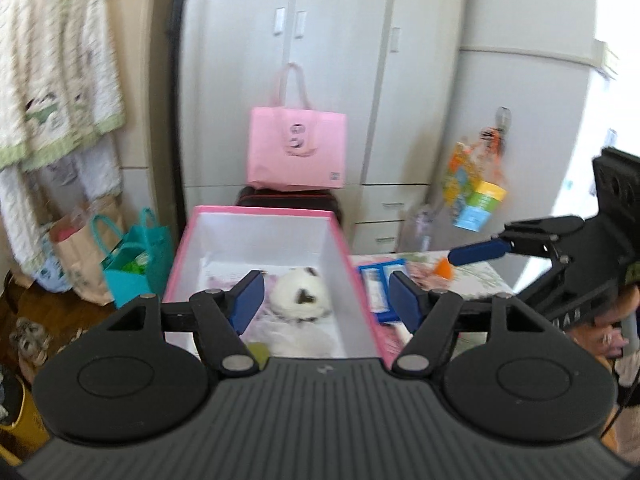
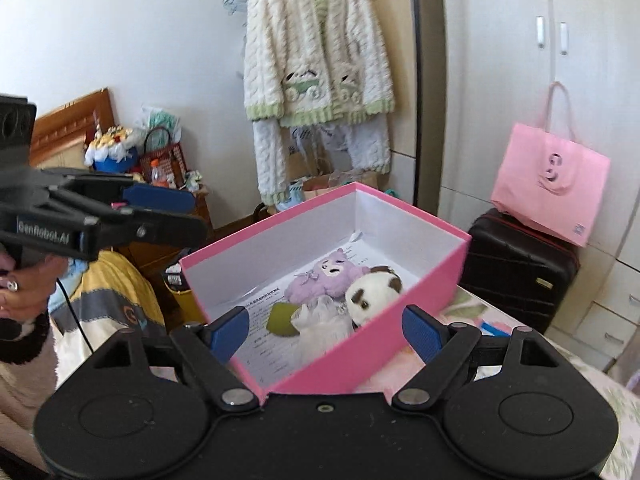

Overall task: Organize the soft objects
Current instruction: 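Grasp the white tissue pack with the left gripper while the right gripper grasps the pink fluffy ball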

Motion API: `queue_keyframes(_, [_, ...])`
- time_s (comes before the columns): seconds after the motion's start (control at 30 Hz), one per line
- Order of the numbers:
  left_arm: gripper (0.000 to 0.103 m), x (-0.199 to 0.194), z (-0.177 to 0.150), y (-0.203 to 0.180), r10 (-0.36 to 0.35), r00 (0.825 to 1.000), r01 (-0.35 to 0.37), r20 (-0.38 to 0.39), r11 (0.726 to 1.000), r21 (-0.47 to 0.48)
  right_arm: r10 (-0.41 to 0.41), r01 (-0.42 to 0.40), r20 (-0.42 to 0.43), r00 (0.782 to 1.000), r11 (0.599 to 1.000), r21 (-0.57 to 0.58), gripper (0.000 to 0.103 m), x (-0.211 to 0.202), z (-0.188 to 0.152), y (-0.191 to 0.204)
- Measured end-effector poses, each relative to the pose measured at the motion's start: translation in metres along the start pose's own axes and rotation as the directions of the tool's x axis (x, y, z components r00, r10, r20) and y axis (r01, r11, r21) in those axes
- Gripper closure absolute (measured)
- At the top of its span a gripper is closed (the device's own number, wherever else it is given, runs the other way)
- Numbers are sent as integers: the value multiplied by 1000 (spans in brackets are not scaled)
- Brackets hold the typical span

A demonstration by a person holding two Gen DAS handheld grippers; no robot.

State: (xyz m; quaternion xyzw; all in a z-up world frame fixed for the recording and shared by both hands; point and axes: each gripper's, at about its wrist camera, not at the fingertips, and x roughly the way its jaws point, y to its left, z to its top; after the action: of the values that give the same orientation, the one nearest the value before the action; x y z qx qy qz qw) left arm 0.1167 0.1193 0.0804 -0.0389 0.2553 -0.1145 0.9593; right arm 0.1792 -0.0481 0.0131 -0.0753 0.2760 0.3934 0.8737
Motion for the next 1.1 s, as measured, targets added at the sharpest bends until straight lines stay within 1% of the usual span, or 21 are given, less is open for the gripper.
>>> queue_keyframes(0.13, [31, -9, -8, -34, -94, 995, 96, -24, 991, 91, -52, 52, 17, 998, 998, 38, 16, -31, -17, -5])
queue_keyframes(0.23, [30, -11, -14, -58, -143, 989, 149, -45, 978, 147, -86, 84, 37, 996, 995, 55, 16, -50, -30, -10])
queue_keyframes(0.33, [30, -6, -19, -77, -180, 981, 189, -68, 965, 179, -118, 114, 65, 991, 991, 72, 16, -65, -43, -17])
queue_keyframes(0.47, [30, 9, -29, -100, -198, 975, 214, -95, 954, 209, -165, 157, 116, 979, 985, 76, 16, -77, -65, -26])
queue_keyframes(0.57, [30, 23, -39, -114, -202, 973, 223, -115, 949, 223, -209, 201, 163, 964, 977, 66, 16, -80, -81, -34])
queue_keyframes(0.6, [30, 26, -42, -117, -201, 972, 224, -120, 948, 225, -218, 210, 171, 961, 976, 63, 16, -80, -85, -37])
queue_keyframes(0.67, [30, 38, -48, -124, -197, 971, 223, -133, 949, 224, -225, 217, 160, 961, 974, 65, 16, -76, -91, -46])
queue_keyframes(0.77, [30, 56, -57, -131, -189, 972, 218, -141, 949, 229, -225, 215, 151, 962, 973, 84, 16, -74, -97, -60])
queue_keyframes(0.87, [30, 75, -65, -136, -199, 967, 231, -158, 947, 221, -184, 167, 150, 971, 979, 120, 16, -77, -102, -79])
queue_keyframes(0.97, [31, 90, -70, -136, -174, 973, 198, -153, 967, 158, -138, 104, 167, 976, 975, 197, 16, -77, -111, -100])
queue_keyframes(1.03, [31, 100, -73, -134, -157, 976, 176, -153, 977, 119, -109, 55, 179, 978, 958, 283, 16, -68, -121, -114])
queue_keyframes(1.1, [31, 108, -77, -135, -143, 978, 161, -155, 981, 110, -94, 36, 179, 979, 952, 302, 16, -56, -129, -123])
